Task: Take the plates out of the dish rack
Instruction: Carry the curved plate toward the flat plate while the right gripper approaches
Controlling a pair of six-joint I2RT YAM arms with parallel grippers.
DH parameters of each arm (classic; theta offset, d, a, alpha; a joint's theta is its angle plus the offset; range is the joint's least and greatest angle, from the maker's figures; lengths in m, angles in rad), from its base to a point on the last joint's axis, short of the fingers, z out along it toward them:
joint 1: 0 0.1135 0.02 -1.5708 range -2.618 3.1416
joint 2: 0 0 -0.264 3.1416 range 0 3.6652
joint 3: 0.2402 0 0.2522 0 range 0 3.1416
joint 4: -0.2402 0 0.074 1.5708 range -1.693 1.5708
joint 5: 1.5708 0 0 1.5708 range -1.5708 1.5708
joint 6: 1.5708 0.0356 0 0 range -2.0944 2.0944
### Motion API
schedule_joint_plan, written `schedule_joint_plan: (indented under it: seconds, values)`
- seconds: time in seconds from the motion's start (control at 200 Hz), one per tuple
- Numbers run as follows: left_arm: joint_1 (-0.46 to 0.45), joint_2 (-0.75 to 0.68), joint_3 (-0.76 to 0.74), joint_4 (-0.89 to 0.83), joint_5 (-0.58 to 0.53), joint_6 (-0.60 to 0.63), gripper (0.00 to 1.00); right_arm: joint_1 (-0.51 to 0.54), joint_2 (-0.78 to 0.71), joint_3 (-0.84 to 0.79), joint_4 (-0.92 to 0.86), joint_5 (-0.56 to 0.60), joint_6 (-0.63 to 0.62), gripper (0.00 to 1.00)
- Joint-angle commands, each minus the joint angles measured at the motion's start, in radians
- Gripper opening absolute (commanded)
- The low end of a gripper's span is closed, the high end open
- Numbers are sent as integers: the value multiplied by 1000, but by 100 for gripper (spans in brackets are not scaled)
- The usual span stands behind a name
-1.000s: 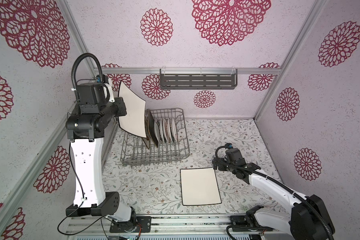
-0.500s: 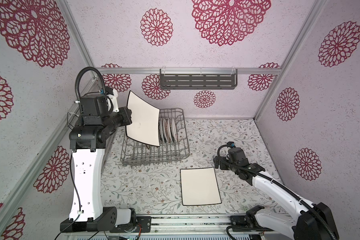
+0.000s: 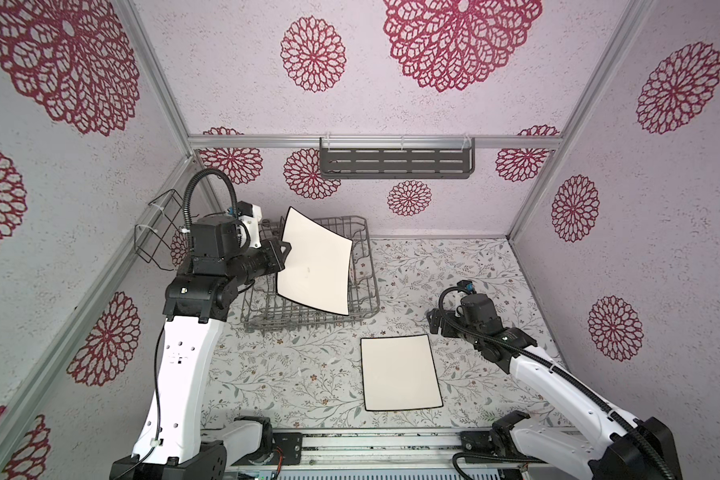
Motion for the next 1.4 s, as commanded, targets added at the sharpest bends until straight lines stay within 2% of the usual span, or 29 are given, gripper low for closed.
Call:
schedule_joint_plan:
  seconds: [0.0, 0.685, 0.951, 1.136, 1.396]
  values:
    - [-49, -42, -18, 207, 53, -67, 0, -6, -24, 26, 1, -30, 25, 99]
    - [-324, -143, -344, 483, -73, -289, 0, -6, -93, -134, 147, -157, 117, 99]
    - [-452, -178, -480, 598, -192, -396, 0, -7, -144, -212, 230, -177, 178, 99]
    - [-518, -201, -580, 702, -270, -462, 0, -8, -167, -211, 214, -182, 181, 99]
    - [-616, -143, -672, 837, -323, -544, 0, -7, -190, -213, 174, -194, 186, 99]
